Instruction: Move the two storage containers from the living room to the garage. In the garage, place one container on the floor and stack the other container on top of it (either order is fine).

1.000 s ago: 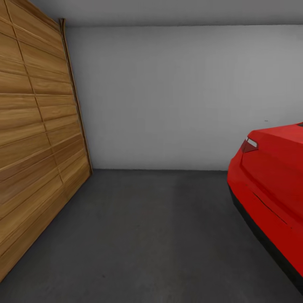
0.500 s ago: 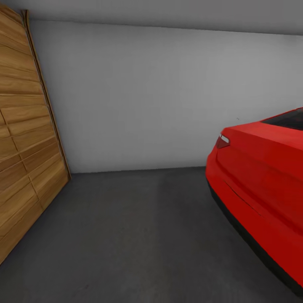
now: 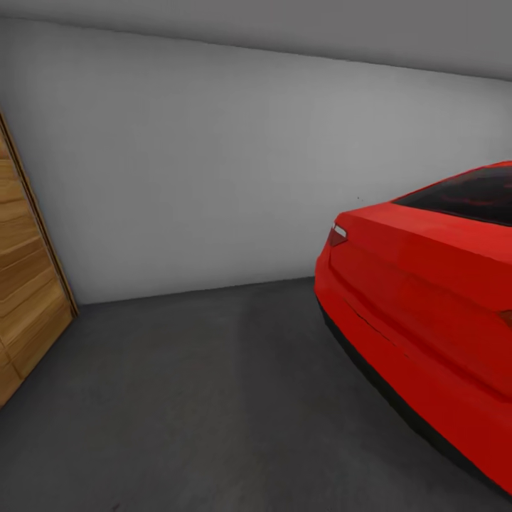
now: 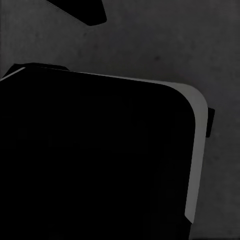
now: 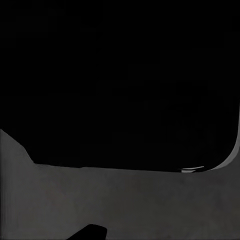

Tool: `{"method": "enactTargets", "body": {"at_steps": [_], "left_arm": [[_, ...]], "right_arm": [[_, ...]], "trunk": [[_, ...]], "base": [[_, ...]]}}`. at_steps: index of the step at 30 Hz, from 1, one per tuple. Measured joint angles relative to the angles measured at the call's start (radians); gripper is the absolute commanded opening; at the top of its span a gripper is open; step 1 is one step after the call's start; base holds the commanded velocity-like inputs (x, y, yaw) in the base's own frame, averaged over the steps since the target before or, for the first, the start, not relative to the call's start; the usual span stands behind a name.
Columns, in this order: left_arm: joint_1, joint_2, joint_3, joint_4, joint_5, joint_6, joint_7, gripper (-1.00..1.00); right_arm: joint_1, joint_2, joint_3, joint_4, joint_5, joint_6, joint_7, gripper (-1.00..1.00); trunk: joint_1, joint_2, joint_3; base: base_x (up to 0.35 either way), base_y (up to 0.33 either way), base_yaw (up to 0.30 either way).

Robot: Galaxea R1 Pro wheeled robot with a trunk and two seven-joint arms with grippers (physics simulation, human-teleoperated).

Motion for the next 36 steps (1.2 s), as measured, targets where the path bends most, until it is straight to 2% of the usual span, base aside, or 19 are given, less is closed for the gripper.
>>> {"method": "enactTargets", "body": {"at_steps": [36], "left_arm": [[0.0,0.0,0.0,0.0,0.0,0.0,0.0,1.0]], "right_arm": [[0.0,0.0,0.0,0.0,0.001,0.0,0.0,1.0]], "trunk": [[0.0,0.0,0.0]], "base": [[0.0,0.0,-0.3]]}}
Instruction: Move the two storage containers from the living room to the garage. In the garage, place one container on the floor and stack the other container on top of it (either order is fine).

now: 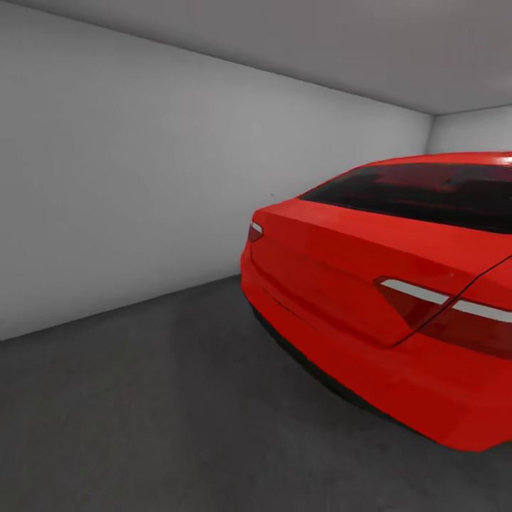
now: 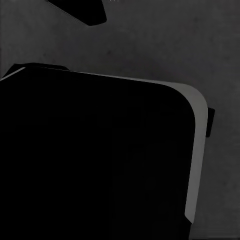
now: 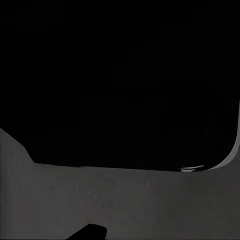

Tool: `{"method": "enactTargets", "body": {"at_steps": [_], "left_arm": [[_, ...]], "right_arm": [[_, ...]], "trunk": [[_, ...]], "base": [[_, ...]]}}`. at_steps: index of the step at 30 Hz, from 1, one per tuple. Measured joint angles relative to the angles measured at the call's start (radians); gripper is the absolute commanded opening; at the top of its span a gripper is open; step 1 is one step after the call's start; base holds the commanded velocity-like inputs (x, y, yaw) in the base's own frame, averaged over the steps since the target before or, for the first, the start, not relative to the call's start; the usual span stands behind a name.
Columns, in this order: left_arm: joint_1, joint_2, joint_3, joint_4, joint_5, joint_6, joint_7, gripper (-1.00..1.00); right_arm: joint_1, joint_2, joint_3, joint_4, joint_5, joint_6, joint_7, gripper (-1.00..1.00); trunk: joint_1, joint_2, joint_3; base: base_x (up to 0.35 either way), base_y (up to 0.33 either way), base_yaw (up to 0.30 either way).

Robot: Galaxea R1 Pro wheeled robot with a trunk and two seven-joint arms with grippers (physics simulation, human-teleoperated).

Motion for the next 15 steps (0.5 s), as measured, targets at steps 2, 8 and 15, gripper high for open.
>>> {"method": "enactTargets", "body": {"at_steps": [2,8,15], "left_arm": [[0.0,0.0,0.0,0.0,0.0,0.0,0.0,1.0],[0.0,0.0,0.0,0.0,0.0,0.0,0.0,1.0],[0.0,0.0,0.0,0.0,0.0,0.0,0.0,1.0]], "right_arm": [[0.0,0.0,0.0,0.0,0.0,0.0,0.0,1.0],[0.0,0.001,0.0,0.0,0.0,0.0,0.0,1.0],[0.0,0.001,0.0,0.0,0.0,0.0,0.0,1.0]], "trunk": [[0.0,0.0,0.0],[0.0,0.0,0.0],[0.0,0.0,0.0]], "base": [[0.0,0.0,-0.3],[0.0,0.0,-0.3],[0.0,0.0,-0.3]]}}
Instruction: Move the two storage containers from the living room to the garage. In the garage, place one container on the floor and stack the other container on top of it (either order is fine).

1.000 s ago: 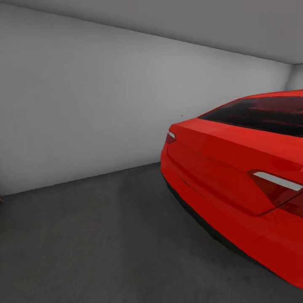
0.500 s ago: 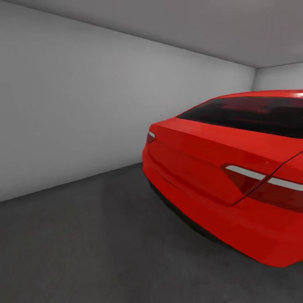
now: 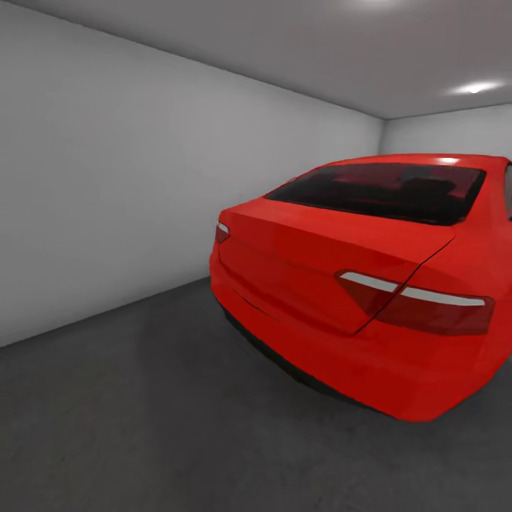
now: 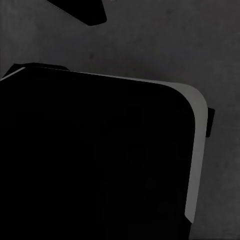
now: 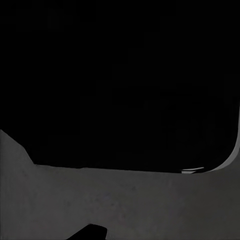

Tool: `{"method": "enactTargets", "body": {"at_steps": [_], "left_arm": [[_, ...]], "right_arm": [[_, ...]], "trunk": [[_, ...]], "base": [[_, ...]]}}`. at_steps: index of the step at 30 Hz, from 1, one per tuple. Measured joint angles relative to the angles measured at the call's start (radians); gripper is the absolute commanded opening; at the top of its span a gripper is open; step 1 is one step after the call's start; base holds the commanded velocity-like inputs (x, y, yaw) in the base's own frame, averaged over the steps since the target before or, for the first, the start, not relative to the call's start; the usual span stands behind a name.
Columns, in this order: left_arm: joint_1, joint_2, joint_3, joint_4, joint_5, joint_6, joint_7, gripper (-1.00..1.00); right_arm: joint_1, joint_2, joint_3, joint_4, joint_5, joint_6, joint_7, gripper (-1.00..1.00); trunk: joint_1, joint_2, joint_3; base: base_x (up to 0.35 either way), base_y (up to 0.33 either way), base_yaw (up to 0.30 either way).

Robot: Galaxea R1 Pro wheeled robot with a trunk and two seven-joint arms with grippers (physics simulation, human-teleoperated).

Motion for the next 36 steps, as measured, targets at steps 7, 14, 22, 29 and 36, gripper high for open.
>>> {"method": "enactTargets", "body": {"at_steps": [7,14,22,29,36], "left_arm": [[0.0,0.0,0.0,0.0,0.0,0.0,0.0,1.0],[0.0,0.0,0.0,0.0,0.0,0.0,0.0,1.0],[0.0,0.0,0.0,0.0,0.0,0.0,0.0,1.0],[0.0,0.0,0.0,0.0,0.0,0.0,0.0,1.0],[0.0,0.0,0.0,0.0,0.0,0.0,0.0,1.0]], "right_arm": [[0.0,0.0,0.0,-0.001,0.0,0.0,0.0,1.0],[0.0,0.0,0.0,0.0,0.001,0.0,0.0,1.0],[0.0,0.0,0.0,0.0,0.001,0.0,0.0,1.0],[0.0,0.0,0.0,0.0,0.001,0.0,0.0,1.0],[0.0,0.0,0.0,0.0,0.001,0.0,0.0,1.0]], "trunk": [[0.0,0.0,0.0],[0.0,0.0,0.0],[0.0,0.0,0.0],[0.0,0.0,0.0],[0.0,0.0,0.0]], "base": [[0.0,0.0,-0.3],[0.0,0.0,-0.3],[0.0,0.0,-0.3],[0.0,0.0,-0.3],[0.0,0.0,-0.3]]}}
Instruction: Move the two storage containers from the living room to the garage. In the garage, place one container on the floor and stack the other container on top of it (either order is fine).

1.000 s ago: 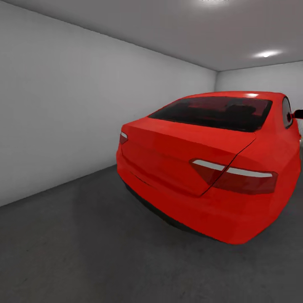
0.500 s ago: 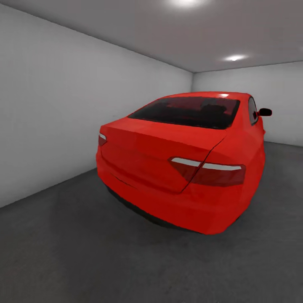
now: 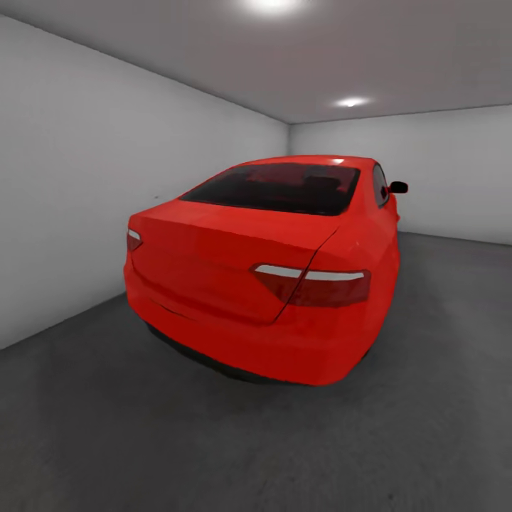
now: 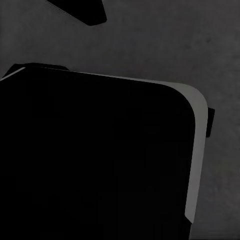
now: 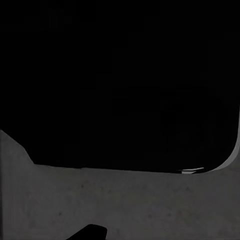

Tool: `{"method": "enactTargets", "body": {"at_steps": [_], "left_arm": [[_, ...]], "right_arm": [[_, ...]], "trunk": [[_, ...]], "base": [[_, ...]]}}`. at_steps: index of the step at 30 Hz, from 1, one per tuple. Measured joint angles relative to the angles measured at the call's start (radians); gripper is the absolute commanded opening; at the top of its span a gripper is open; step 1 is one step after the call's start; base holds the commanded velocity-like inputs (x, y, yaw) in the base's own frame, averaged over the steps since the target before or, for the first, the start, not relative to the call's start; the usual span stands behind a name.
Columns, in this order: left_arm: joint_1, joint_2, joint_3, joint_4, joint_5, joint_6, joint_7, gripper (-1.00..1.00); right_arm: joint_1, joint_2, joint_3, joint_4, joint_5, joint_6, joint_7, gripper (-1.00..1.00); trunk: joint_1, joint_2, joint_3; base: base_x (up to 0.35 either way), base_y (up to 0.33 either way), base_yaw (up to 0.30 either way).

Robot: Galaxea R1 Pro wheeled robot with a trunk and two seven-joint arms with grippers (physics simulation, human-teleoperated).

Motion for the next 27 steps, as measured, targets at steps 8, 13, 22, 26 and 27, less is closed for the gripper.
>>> {"method": "enactTargets", "body": {"at_steps": [8,13,22,26,27], "left_arm": [[0.0,0.0,0.0,0.0,0.0,0.0,0.0,1.0],[0.0,0.0,0.0,0.0,0.0,0.0,0.0,1.0],[0.0,0.0,0.0,0.0,0.0,0.0,0.0,1.0],[0.0,0.0,0.0,0.0,0.0,0.0,0.0,1.0],[0.0,0.0,0.0,0.0,0.0,0.0,0.0,1.0]], "right_arm": [[0.0,-0.001,0.0,0.0,0.0,0.0,0.0,1.0],[0.0,-0.001,0.0,0.0,0.0,0.0,0.0,1.0],[0.0,-0.001,0.001,0.0,0.0,0.0,0.0,1.0],[0.0,-0.001,0.001,0.0,0.0,0.0,0.0,1.0],[0.0,-0.001,0.001,0.0,0.0,0.0,0.0,1.0]], "trunk": [[0.0,0.0,0.0],[0.0,0.0,0.0],[0.0,0.0,0.0],[0.0,0.0,0.0],[0.0,0.0,0.0]], "base": [[0.0,0.0,-0.3],[0.0,0.0,-0.3],[0.0,0.0,-0.3],[0.0,0.0,-0.3],[0.0,0.0,-0.3]]}}
